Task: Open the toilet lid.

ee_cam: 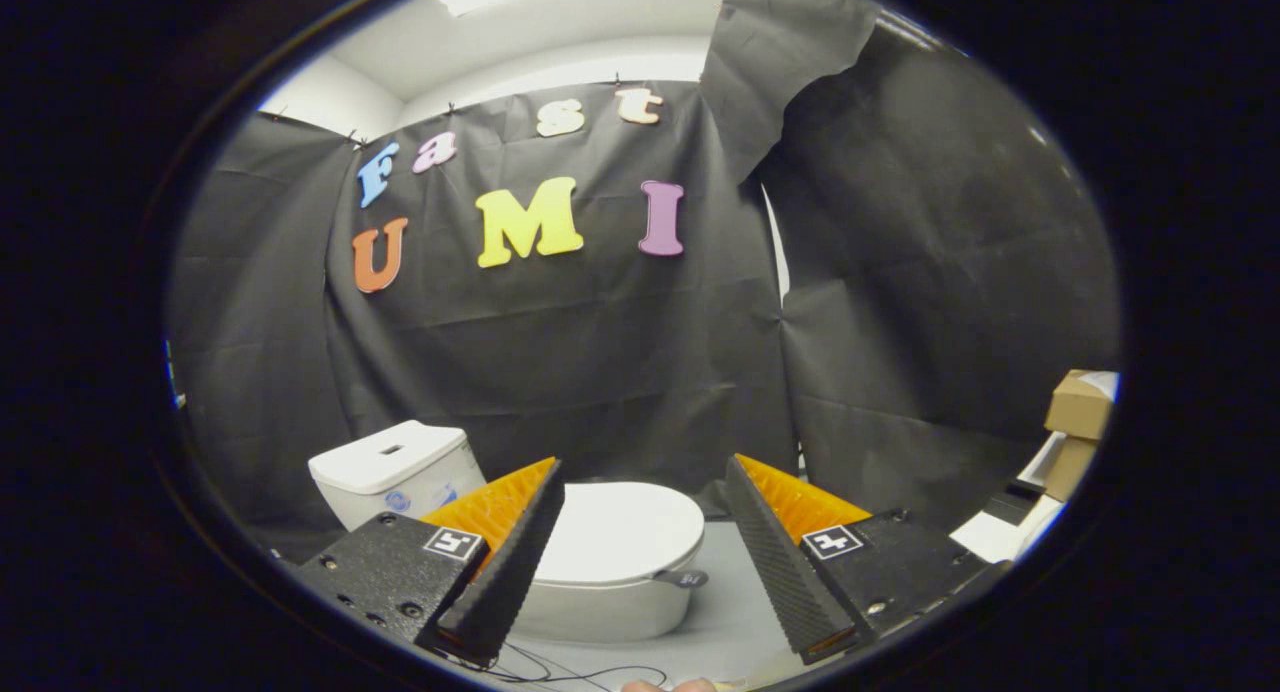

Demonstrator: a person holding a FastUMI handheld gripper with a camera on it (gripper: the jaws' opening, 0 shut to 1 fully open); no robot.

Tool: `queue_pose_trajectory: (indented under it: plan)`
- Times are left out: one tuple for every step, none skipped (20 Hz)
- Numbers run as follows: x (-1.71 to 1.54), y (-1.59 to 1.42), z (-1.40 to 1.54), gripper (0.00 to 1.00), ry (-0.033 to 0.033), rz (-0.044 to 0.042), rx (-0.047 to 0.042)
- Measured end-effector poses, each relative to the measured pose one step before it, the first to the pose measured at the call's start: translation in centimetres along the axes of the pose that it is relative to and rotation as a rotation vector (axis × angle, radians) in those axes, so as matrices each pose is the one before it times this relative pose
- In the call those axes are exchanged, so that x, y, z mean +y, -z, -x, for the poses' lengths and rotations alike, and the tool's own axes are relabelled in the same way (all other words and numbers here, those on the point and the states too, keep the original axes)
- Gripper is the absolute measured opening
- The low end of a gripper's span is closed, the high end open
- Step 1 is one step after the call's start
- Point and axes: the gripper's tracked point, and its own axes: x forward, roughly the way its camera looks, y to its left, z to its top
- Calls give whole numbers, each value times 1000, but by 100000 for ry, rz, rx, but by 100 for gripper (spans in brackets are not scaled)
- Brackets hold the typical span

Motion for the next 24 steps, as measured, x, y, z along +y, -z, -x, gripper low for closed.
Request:
queue_pose_trajectory:
  plan:
    - [-4, 45, -44, 100, 40, 392, -52]
    - [-46, 249, -135, 100, 249, 496, 444]
    - [18, 183, -122, 100, 67, 371, 499]
    - [1, 402, -118, 100, 199, 432, 800]
    - [-90, 429, -179, 100, 452, 175, 1177]
    - [-55, 918, -189, 100, 440, 232, 2187]
    - [-88, 497, -233, 100, 697, 200, 1435]
    - [-105, 482, -204, 100, 681, 400, 898]
    - [-105, 334, -205, 100, 589, 503, 492]
    - [-126, 386, -197, 100, 468, 475, 313]
    - [-98, 328, -170, 100, 429, 785, 441]
    - [-104, 505, -169, 100, 475, 1097, 660]
    - [-31, 370, -172, 100, 352, 1228, 732]
    - [-35, 479, -153, 100, 477, 1526, 926]
    - [-13, 474, -109, 100, 597, 968, 1039]
    - [220, 580, -109, 100, 363, 536, 1600]
    - [338, 595, -72, 100, -361, -40, 1759]
    - [689, 718, -252, 100, -1467, -389, 2143]
    - [704, 725, -354, 100, -2095, 423, 2880]
    - [145, 1107, -478, 100, -426, 1807, 2912]
    - [-413, 270, -698, 100, 1202, 1738, 1719]
    - [-353, 304, -912, 100, 1104, 875, 2369]
    - [-90, 590, -1007, 100, 289, -7, 3489]
    - [212, 755, -1098, 100, -823, -656, 3491]
